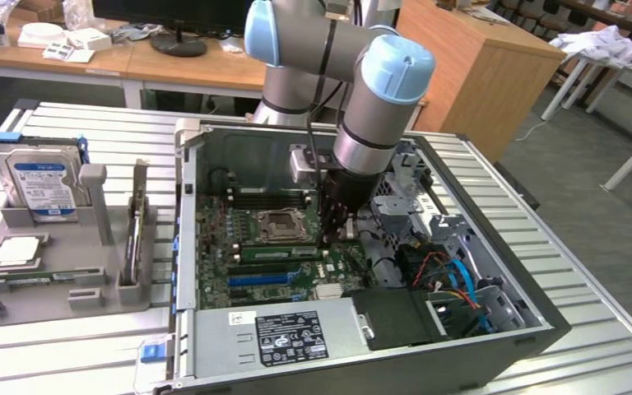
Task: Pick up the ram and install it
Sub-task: 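Press down the ram until it locks into place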
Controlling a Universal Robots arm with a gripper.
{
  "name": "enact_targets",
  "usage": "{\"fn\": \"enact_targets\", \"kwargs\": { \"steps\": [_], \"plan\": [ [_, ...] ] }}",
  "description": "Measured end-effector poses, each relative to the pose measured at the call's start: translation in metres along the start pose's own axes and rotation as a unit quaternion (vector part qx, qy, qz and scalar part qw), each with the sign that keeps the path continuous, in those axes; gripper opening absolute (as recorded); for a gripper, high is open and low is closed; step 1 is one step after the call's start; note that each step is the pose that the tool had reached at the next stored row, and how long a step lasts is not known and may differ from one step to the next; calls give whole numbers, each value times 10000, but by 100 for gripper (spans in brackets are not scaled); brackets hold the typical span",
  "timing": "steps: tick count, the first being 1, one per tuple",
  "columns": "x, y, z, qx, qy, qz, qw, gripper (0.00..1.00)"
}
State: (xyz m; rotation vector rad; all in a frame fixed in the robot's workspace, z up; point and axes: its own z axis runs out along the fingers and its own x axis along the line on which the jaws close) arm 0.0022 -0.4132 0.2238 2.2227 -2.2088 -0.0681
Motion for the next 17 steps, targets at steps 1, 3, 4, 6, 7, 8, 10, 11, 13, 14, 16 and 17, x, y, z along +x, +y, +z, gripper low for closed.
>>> {"fn": "enact_targets", "kwargs": {
  "steps": [1,3,4,6,7,8,10,11,13,14,16,17],
  "plan": [
    [0,0,0,0,0,0,10000,11],
    [0,0,0,0,0,0,10000,11],
    [0,0,0,0,0,0,10000,11],
    [0,0,2,-1,1,0,10000,11],
    [1,0,4,0,1,0,10000,11],
    [0,0,4,0,1,0,10000,11],
    [0,0,5,-1,1,0,10000,11],
    [0,0,5,0,1,0,10000,11],
    [0,-1,14,1,-1,0,10000,11],
    [1,-1,16,1,1,0,10000,11],
    [1,-1,16,1,1,0,10000,11],
    [1,-1,16,1,1,0,10000,11]
  ]
}}
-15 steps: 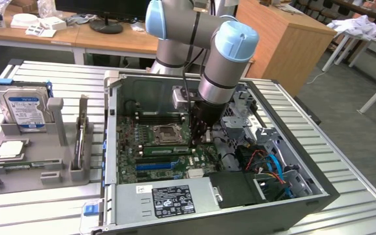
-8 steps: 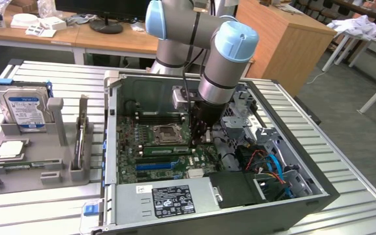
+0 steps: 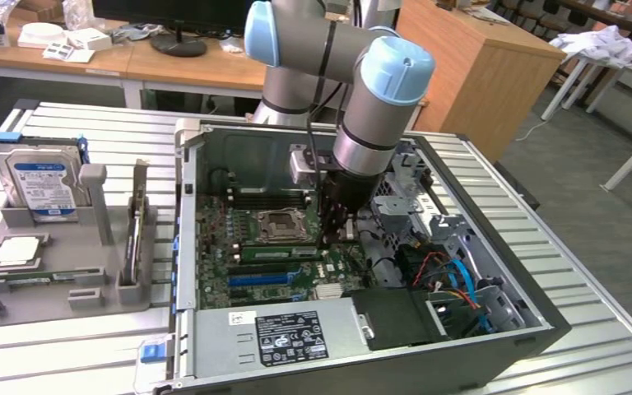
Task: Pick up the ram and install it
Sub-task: 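Press down the ram until it locks into place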
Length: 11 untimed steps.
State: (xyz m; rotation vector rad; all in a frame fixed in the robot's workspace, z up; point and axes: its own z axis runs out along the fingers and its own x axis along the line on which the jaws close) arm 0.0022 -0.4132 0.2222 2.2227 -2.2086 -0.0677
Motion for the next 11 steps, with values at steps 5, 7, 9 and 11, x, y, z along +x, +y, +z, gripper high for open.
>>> {"fn": "enact_targets", "kwargs": {
  "steps": [5,7,9,11],
  "plan": [
    [-2,0,-8,1,-6,0,10000,11],
    [-2,3,-57,-1,-3,1,10000,11],
    [-4,4,-121,-2,-2,1,10000,11],
    [-5,6,-188,-3,-1,1,10000,11]
  ]
}}
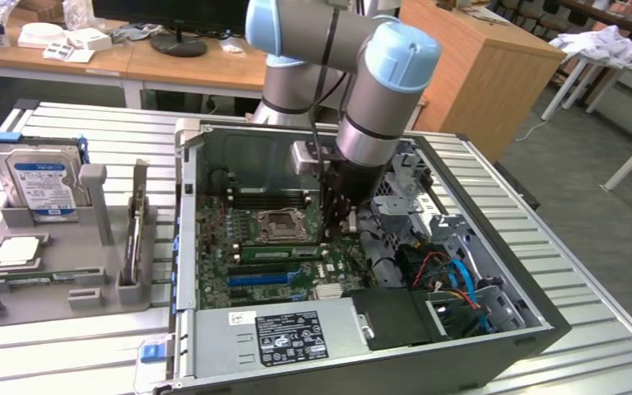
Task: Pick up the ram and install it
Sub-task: 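Press down the ram until it locks into place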
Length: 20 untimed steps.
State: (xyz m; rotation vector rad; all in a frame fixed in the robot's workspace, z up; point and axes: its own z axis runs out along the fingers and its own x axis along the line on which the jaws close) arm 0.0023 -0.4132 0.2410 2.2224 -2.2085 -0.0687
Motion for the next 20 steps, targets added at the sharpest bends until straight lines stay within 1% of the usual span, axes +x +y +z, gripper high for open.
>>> {"fn": "enact_targets", "kwargs": {
  "steps": [3,6,14,20],
  "plan": [
    [-2,3,-82,-2,0,0,10000,11],
    [-3,4,-138,-2,0,0,10000,11],
    [-3,15,-137,-2,2,0,10000,11],
    [-4,130,-131,-2,1,0,10000,11]
  ]
}}
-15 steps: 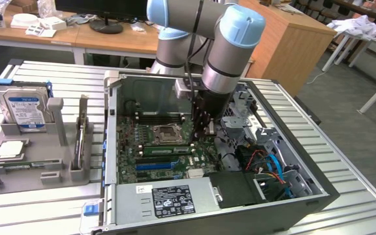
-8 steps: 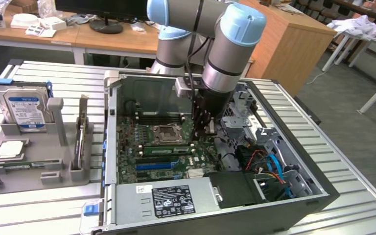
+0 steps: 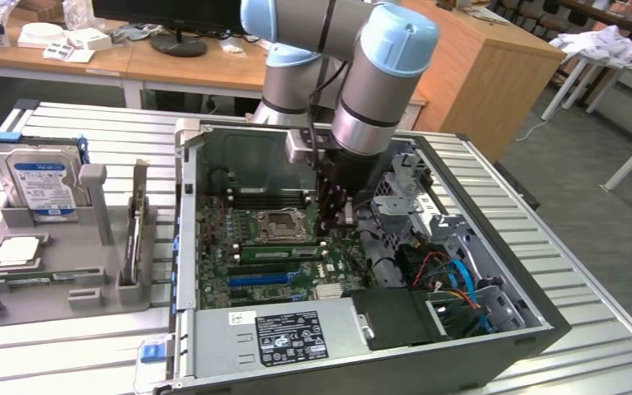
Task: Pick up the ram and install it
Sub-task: 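Press down the ram until it locks into place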
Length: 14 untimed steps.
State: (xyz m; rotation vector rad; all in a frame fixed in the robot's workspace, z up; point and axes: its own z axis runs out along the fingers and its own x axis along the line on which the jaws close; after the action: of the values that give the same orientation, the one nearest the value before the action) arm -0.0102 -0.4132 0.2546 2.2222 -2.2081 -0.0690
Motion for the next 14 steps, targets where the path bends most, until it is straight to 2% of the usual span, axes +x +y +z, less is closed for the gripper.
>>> {"fn": "enact_targets", "kwargs": {
  "steps": [7,14],
  "plan": [
    [-3,134,7,0,-1,-1,10000,11],
    [-5,345,18,0,-1,1,10000,11]
  ]
}}
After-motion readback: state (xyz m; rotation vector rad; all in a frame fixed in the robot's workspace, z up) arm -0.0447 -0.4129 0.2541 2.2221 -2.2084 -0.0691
